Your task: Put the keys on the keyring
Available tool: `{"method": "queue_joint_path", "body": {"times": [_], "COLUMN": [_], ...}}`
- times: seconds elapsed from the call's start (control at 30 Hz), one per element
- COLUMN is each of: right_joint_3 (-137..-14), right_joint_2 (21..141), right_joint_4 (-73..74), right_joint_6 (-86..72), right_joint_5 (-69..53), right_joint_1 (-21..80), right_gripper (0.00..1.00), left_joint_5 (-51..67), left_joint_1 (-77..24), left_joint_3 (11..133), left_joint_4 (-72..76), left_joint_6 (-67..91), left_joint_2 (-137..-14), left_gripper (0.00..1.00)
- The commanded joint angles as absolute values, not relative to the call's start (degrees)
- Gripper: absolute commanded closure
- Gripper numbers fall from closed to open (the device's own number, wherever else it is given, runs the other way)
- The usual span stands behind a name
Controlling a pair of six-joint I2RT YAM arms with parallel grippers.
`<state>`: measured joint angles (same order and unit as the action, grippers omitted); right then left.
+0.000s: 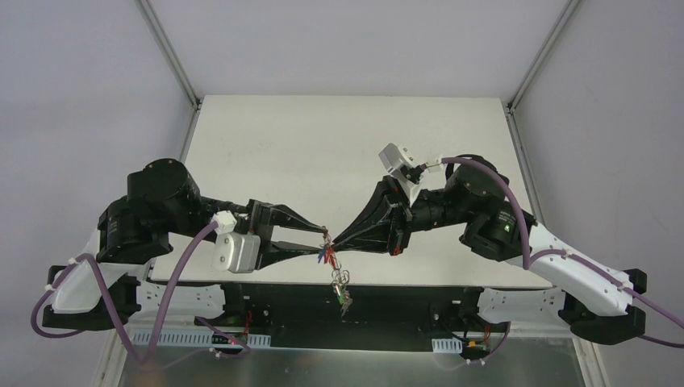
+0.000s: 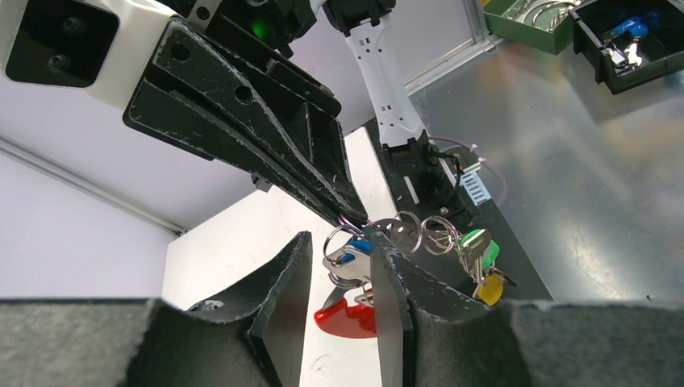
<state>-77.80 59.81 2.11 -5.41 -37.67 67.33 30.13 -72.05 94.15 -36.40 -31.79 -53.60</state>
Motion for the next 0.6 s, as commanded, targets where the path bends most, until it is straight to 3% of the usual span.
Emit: {"method": "queue_joint_path", "body": {"times": [0.0,0.2,0.4,0.5,0.57], "right_joint_3": [-81.3,-81.4,-81.6,-81.6,-81.3], "right_joint_2": [59.7,59.9,59.9,59.9,59.6], "right_joint_4": [-0.8,-0.8,-0.8,-0.8,-1.4], "right_joint_6": [-6.3,-6.3,-6.3,-6.1,-6.1], "right_joint_5": [-39.1,-39.0,-38.9,-38.5,-37.8], "right_joint_1": [67.5,67.5,67.5,67.5,67.5], "right_gripper": [1.0,1.0,1.0,1.0,1.0], "left_joint_5": [32.7,32.9,33.0,33.0,33.0], "left_joint_1": [-72.4,-72.4,-72.5,-72.4,-72.4], "left_joint_3": [96.3,96.6,96.9,96.9,96.9], "left_joint_4": [-36.2,-36.9,-37.6,-37.7,-37.9], "left_joint_6": [-32.8,-33.1,-33.3,-33.3,-33.5], "left_joint_2": [-54.2,-54.5,-54.4,-54.5,-54.5], "left_gripper": [0.7,0.76,0.88,1.0,1.0]}}
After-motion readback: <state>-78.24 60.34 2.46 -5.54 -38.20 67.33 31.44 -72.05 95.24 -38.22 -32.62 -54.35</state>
